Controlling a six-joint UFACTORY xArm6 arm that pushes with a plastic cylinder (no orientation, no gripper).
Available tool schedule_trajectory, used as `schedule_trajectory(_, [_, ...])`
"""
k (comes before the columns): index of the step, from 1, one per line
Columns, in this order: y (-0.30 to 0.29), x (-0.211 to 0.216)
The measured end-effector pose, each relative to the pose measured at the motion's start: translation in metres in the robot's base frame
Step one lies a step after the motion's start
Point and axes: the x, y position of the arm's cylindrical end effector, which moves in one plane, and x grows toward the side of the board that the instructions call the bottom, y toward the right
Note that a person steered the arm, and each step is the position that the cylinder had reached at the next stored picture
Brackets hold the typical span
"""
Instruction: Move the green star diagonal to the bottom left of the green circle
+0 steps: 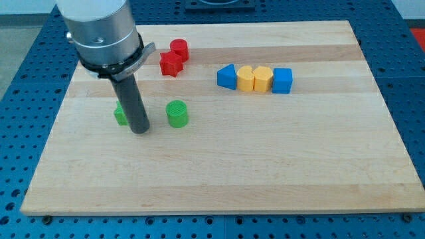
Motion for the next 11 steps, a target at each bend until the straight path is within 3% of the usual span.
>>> schedule_trajectory(1, [0.002,-0.017])
schedule_trajectory(2, [0.005,-0.077])
schedule_trajectory(3, [-0.001,-0.102])
schedule_trajectory(5, [-0.041,-0.081])
schedule_trajectory(8, [-0.044,0.013])
schedule_trajectory(11, [0.001,0.024])
